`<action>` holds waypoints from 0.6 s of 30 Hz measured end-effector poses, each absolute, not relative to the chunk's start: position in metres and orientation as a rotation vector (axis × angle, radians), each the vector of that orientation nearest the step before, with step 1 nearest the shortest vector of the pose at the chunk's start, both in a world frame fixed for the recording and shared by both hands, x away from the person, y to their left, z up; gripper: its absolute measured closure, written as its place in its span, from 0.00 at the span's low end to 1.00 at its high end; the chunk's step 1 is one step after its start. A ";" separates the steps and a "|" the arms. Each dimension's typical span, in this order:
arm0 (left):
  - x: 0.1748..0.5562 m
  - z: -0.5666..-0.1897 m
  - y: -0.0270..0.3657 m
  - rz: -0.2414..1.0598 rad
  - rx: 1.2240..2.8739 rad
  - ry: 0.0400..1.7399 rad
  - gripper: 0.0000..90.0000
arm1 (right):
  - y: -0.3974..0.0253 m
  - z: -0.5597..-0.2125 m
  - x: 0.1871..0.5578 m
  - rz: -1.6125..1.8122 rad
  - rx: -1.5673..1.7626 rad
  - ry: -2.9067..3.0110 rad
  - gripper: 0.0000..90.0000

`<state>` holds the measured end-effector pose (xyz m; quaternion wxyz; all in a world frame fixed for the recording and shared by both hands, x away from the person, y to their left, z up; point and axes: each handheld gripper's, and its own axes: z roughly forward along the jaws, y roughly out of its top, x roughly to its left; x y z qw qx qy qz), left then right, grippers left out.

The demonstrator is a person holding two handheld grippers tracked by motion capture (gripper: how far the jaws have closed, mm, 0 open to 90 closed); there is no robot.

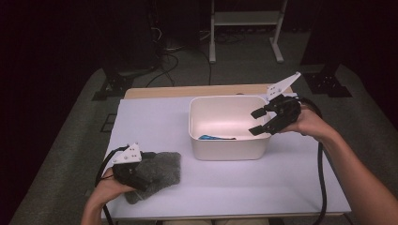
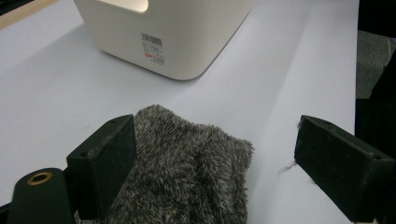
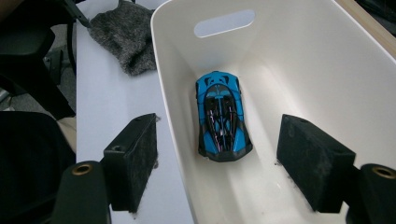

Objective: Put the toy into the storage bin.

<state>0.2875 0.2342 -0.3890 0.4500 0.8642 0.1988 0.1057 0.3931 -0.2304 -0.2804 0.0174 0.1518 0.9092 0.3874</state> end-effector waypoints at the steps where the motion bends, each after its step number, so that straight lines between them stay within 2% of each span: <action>1: 0.287 -0.389 0.234 0.261 2.136 0.491 0.14 | -0.233 -0.280 0.392 1.202 0.480 2.821 0.31; 18: 0.286 -0.388 0.239 0.277 2.126 0.514 0.14 | -0.279 -0.285 0.366 1.264 0.567 2.758 0.31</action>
